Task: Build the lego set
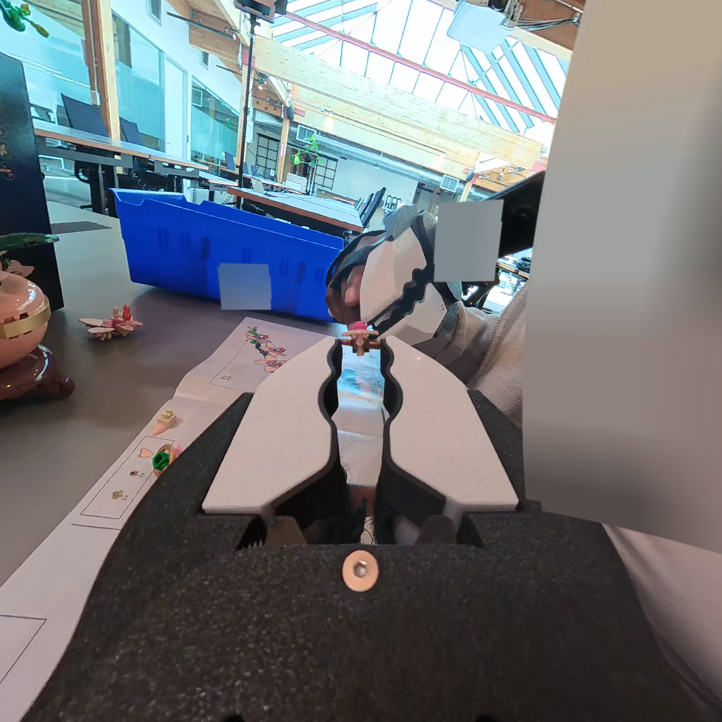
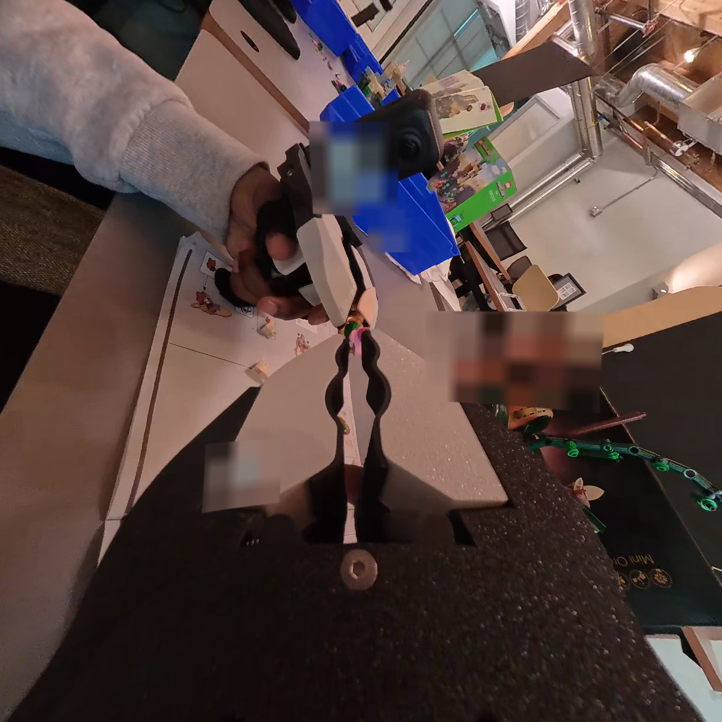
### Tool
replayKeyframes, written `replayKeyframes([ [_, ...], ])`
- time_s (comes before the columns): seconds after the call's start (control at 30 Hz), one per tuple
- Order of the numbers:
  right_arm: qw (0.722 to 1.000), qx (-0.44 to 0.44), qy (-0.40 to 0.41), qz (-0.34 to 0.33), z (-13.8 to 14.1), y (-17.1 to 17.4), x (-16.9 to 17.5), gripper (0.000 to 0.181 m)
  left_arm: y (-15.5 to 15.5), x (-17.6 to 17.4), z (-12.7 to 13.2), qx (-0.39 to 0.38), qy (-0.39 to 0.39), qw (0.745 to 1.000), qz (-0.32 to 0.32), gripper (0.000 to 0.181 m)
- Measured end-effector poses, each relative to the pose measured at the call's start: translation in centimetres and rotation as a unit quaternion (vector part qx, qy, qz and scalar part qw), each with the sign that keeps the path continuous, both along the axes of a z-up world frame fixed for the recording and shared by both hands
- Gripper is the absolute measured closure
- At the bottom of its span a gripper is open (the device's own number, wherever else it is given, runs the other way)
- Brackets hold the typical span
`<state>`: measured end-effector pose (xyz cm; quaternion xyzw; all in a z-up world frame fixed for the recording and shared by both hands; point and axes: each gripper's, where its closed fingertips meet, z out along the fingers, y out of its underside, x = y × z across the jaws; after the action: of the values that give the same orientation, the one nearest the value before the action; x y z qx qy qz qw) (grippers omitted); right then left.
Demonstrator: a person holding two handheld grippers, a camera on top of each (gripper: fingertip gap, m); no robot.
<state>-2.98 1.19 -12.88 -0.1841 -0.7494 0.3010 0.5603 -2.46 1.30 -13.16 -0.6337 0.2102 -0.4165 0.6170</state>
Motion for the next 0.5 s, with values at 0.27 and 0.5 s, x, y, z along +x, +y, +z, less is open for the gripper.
replayKeyframes([
  [0.27,1.000,-0.005,0.000,-0.012,-0.41,0.30,0.04,0.181,0.30,0.00,-0.30,-0.007,0.015,1.000,0.013,0.163],
  [0.5,0.999,-0.044,-0.001,-0.005,-0.45,0.15,0.21,0.181,0.17,0.32,-0.31,0.007,0.036,0.999,0.015,0.161],
])
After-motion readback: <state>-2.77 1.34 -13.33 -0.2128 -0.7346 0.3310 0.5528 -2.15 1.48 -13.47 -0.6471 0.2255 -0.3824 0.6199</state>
